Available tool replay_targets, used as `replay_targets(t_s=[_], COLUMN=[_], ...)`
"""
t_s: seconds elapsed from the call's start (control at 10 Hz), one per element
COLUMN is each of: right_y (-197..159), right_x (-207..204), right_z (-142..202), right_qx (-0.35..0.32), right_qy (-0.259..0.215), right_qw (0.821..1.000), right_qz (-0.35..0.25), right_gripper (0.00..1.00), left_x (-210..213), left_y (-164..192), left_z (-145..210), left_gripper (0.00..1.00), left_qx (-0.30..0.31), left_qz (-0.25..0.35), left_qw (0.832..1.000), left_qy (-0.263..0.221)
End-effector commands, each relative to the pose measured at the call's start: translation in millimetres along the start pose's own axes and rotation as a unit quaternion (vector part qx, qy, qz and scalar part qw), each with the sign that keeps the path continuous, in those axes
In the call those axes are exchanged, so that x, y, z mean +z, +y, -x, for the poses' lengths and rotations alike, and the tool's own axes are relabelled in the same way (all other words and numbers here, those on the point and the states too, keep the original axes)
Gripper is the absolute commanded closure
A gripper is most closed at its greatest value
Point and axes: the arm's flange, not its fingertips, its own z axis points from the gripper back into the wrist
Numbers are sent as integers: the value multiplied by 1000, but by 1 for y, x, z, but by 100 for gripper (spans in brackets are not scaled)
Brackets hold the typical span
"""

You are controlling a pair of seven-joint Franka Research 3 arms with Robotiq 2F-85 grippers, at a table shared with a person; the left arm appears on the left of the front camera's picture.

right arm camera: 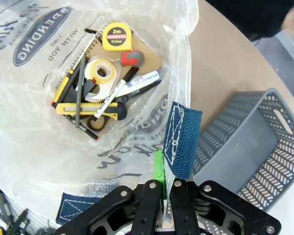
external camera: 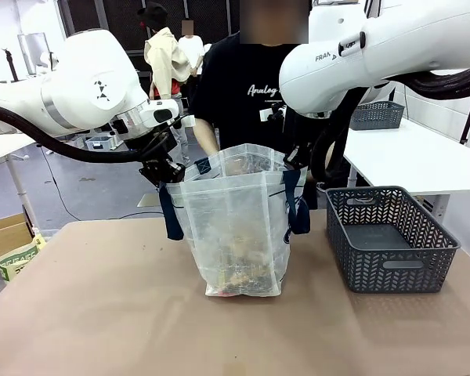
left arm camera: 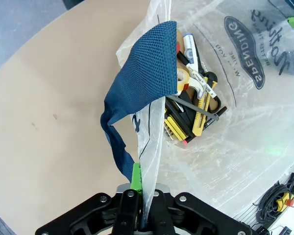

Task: Transfer purchased items from the store into the shopping bag.
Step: Move the Reusable shopping bag to the right side of the table.

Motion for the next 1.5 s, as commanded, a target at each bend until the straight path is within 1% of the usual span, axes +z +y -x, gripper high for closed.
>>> replay_targets(t_s=[0.0,1.4], right_y=[-2,-2], right_x=[0,0], right_z=[1,1], right_qx=[-1,-1], right_qy=[0,0], right_qw=[1000,1000], right_qz=[1,1], right_gripper=[100,100], left_x=[0,0], left_y=[1,1], left_z=[0,0], left_gripper=[100,100], left_qx=[0,0], left_qz=[0,0], left_qw=[1000,1000], left_qy=[0,0])
